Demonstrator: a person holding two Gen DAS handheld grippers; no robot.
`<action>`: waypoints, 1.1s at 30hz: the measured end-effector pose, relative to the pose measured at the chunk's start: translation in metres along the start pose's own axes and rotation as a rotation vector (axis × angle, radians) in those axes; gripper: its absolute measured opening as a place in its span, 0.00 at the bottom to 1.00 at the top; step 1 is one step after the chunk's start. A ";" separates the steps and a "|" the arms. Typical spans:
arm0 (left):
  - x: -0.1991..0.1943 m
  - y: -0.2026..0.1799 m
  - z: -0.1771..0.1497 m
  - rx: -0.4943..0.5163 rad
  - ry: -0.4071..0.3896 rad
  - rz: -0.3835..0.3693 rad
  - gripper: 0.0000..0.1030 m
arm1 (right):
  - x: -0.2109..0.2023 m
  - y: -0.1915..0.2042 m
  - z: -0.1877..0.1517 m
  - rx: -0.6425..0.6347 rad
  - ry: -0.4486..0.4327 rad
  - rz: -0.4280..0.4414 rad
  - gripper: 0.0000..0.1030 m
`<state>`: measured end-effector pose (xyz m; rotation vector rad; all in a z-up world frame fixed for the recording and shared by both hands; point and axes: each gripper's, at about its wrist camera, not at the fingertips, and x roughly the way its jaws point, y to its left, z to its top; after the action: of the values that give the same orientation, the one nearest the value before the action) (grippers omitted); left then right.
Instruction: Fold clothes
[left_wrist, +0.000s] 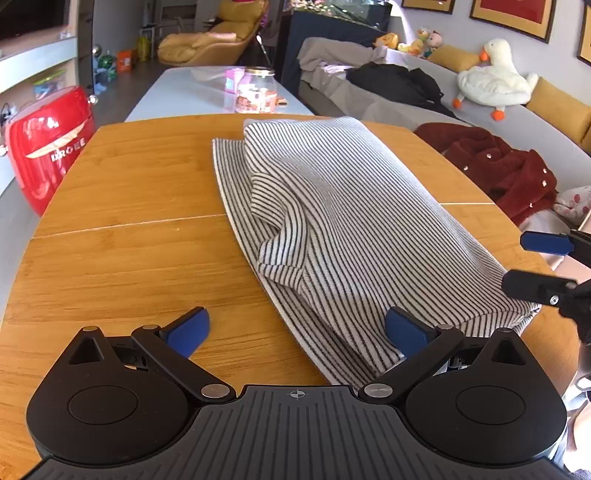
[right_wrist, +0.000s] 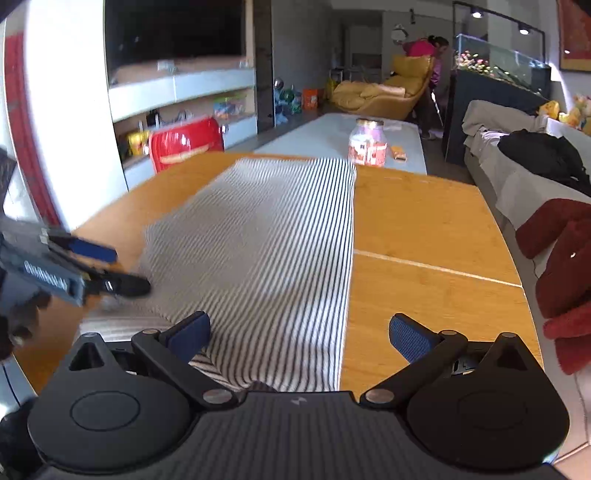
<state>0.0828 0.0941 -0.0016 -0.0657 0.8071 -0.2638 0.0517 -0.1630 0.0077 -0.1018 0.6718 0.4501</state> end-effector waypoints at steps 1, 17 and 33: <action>-0.001 0.000 -0.001 -0.002 0.001 -0.002 1.00 | 0.003 0.000 -0.003 -0.029 0.027 -0.004 1.00; -0.022 0.004 -0.009 0.025 -0.033 0.011 1.00 | -0.011 0.088 -0.008 -0.620 -0.013 0.159 0.81; -0.044 -0.018 -0.024 0.244 -0.008 -0.061 1.00 | 0.015 0.039 0.024 -0.167 0.108 0.282 0.60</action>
<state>0.0328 0.0890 0.0160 0.1379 0.7612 -0.4173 0.0594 -0.1167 0.0191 -0.1921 0.7580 0.7766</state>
